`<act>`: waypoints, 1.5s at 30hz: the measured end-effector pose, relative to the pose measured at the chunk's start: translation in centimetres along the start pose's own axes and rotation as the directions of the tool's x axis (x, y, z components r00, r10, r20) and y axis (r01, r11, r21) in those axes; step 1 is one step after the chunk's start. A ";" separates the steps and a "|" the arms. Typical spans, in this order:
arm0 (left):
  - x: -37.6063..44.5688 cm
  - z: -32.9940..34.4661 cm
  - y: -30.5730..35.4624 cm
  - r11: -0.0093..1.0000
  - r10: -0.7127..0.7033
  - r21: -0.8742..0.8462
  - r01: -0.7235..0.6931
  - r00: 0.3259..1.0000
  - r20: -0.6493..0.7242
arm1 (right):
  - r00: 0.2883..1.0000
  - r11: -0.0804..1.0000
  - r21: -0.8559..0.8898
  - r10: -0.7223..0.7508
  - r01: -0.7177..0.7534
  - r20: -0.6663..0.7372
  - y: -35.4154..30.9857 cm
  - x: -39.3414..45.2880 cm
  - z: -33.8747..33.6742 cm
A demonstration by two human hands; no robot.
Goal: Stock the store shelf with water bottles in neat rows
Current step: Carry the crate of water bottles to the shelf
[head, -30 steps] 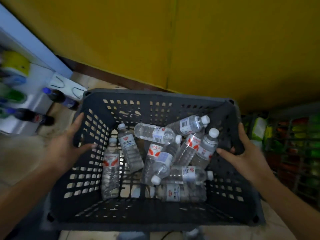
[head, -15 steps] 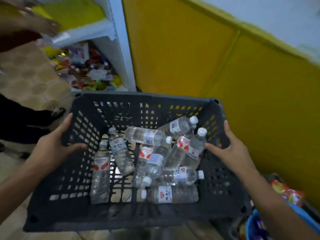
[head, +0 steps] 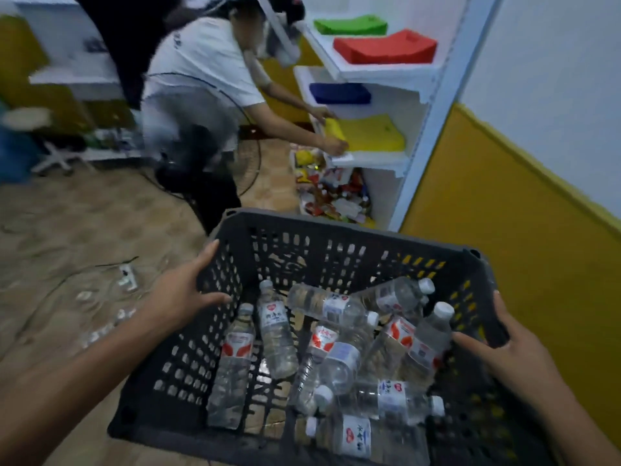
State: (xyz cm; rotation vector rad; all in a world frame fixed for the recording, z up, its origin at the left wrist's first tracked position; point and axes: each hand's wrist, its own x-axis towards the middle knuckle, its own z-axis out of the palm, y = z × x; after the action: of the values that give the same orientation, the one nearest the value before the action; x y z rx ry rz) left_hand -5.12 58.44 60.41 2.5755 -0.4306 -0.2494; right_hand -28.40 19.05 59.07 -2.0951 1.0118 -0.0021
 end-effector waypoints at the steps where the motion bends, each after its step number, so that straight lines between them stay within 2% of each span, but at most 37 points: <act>1: -1.5 -0.6 -0.7 0.999 -0.034 0.002 0.034 0.999 -0.021 | 0.999 0.999 0.011 -0.039 0.039 0.031 -0.7 0.0 0.4; 4: -6.4 -1.8 -2.4 0.989 -0.149 -0.024 0.147 0.985 -0.087 | 0.978 0.986 0.007 -0.165 0.166 0.125 -2.4 0.2 1.7; 8: -13.3 -2.8 -4.1 0.949 -0.308 -0.121 0.292 0.939 -0.149 | 0.917 0.950 0.017 -0.304 0.310 0.257 -4.8 0.6 4.0; 12: -19.5 -3.0 -6.0 0.888 -0.459 -0.103 0.448 0.860 -0.222 | 0.813 0.894 0.015 -0.415 0.448 0.408 -8.0 1.0 7.1; 16: -24.1 -2.7 -8.9 0.814 -0.581 -0.221 0.538 0.768 -0.271 | 0.706 0.825 -0.034 -0.459 0.564 0.540 -11.6 1.3 11.5; 20: -28.6 -2.5 -12.2 0.700 -0.713 -0.350 0.622 0.637 -0.294 | 0.623 0.771 -0.045 -0.477 0.635 0.619 -16.1 0.4 17.1; 27: -32.7 -5.7 -18.5 0.610 -0.792 -0.424 0.669 0.501 -0.349 | 0.512 0.696 -0.033 -0.493 0.717 0.703 -24.7 -2.9 26.9; 31: -33.1 -9.3 -23.4 0.590 -0.807 -0.460 0.664 0.478 -0.347 | 0.479 0.711 0.019 -0.493 0.703 0.726 -29.6 -5.5 31.7; 39: -31.3 -17.1 -33.6 0.575 -0.818 -0.547 0.608 0.448 -0.362 | 0.475 0.681 0.039 -0.550 0.731 0.686 -38.9 -9.9 39.0; 43: -29.3 -21.7 -38.6 0.568 -0.823 -0.529 0.631 0.429 -0.372 | 0.429 0.631 0.072 -0.602 0.772 0.674 -44.9 -10.7 42.9; 45: -28.0 -24.2 -41.1 0.565 -0.823 -0.490 0.664 0.415 -0.386 | 0.424 0.640 0.100 -0.610 0.762 0.670 -48.0 -11.1 45.3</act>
State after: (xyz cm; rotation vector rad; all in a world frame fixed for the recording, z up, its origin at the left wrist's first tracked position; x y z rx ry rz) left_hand -14.56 112.93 62.45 2.2172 0.9940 0.1972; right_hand 10.07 73.67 62.93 -2.2977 -0.3634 0.4273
